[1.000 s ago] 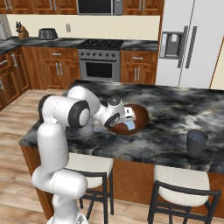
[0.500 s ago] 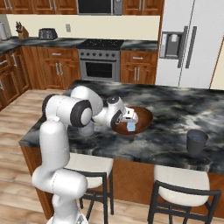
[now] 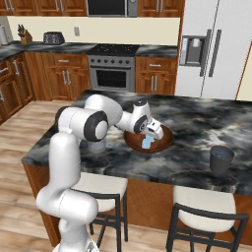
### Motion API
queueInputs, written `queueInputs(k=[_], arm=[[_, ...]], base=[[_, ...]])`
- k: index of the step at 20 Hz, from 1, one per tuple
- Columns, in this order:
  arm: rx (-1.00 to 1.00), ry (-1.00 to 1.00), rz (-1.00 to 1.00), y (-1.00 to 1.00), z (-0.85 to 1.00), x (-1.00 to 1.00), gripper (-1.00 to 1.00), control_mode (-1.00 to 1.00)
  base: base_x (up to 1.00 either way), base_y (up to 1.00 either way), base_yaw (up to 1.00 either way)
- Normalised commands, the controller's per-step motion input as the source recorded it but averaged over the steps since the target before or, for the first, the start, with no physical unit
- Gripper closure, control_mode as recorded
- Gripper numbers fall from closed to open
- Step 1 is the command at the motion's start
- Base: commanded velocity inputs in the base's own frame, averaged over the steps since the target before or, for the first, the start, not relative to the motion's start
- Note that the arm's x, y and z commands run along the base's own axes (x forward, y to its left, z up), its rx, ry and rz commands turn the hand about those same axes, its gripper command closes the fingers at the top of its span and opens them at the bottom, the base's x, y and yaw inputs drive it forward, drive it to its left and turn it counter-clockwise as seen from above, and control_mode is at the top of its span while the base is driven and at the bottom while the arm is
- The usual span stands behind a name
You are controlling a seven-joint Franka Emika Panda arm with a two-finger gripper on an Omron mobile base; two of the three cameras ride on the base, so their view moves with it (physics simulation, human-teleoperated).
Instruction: There are four ice cubes in the ice bowl. Place two ice cubes in each glass of water.
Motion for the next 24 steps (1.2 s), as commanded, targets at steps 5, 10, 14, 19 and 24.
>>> queueInputs(k=[5, 10, 14, 19, 24], arm=[[0.09, 0.09, -0.3, -0.38, 0.0, 0.13, -1.0, -1.0], [0.11, 0.0, -0.22, 0.01, -0.02, 0.07, -1.0, -1.0], [0.07, 0.0, -0.26, 0.06, -0.18, -0.03, -1.0, -1.0], [0.01, 0.0, -0.26, 0.11, -0.38, -0.03, -1.0, -1.0], [0.0, 0.0, -0.19, 0.25, -0.32, 0.0, -1.0, -1.0]], base=[[0.0, 0.0, 0.0], [0.0, 0.0, 0.0], [0.0, 0.0, 0.0], [0.0, 0.0, 0.0], [0.0, 0.0, 0.0]])
